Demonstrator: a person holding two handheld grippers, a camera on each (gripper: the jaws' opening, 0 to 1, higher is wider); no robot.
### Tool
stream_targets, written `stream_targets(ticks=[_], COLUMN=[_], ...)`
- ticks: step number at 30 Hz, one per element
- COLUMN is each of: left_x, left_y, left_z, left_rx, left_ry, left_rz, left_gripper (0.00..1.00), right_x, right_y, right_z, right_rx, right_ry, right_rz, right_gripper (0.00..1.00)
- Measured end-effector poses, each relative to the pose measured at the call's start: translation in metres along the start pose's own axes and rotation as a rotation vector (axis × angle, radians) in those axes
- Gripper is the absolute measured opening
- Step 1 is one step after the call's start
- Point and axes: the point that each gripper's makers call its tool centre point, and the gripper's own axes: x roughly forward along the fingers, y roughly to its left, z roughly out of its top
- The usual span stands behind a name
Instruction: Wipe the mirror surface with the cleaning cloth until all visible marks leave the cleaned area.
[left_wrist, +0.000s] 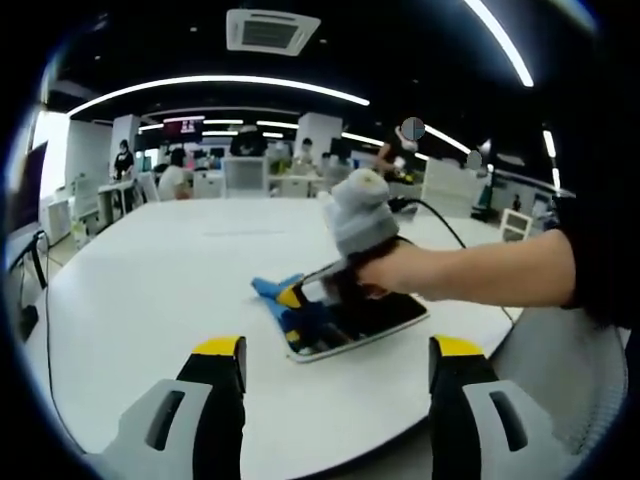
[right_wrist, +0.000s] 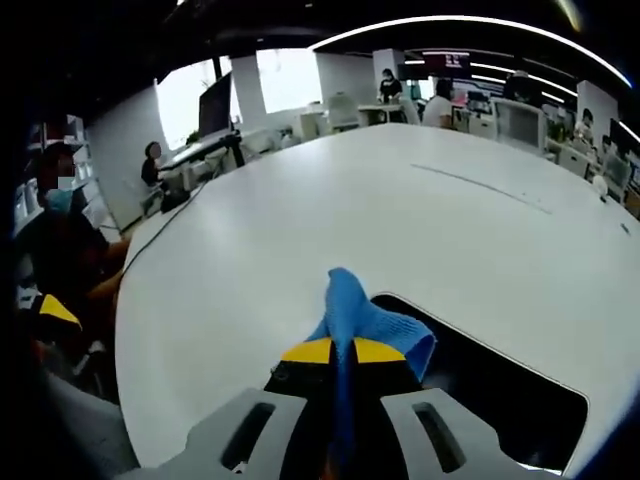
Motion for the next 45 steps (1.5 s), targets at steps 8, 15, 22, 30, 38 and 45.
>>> stream_targets(ticks=[8, 15, 22, 30, 38, 45], left_x=[0.0, -0.001, -0.001, -0.001, -0.002, -0.002], left_y=[0.0, 0.0, 0.001, 0.002, 0.002, 0.003], left_z=[0.0, 0.001, 0.001, 0.0, 0.0, 0.002], left_rx=[-0.001, -0.002, -0.002, -0.002, -0.004, -0.008], left_ry=[-0.005, -0.011, -0.008, -0.002, -0.003, -0.011], left_rz=[0.001, 0.003, 0.009, 0.015, 0.017, 0.02], left_gripper=[0.74, 0.74, 0.74, 0.74, 0.74, 0.73], right_x=[0.009, 0.012, 0.016, 0.02, 0.02, 0.013], right_y=[-0.012, -0.017, -0.021, -0.028, -0.03, -0.041], right_z=[0.009, 0.013, 0.016, 0.019, 0.021, 0.017], right_rx=[0.014, 0.012, 0.01, -0.005, 0.008, -0.014], right_ry=[-0.02, -0.017, -0.02, -0.012, -0.013, 0.003], right_rz=[-0.013, -0.021, -0.036, -0.047, -0.041, -0.051], right_gripper=[0.0, 0.0, 0.0, 0.01, 0.01, 0.0])
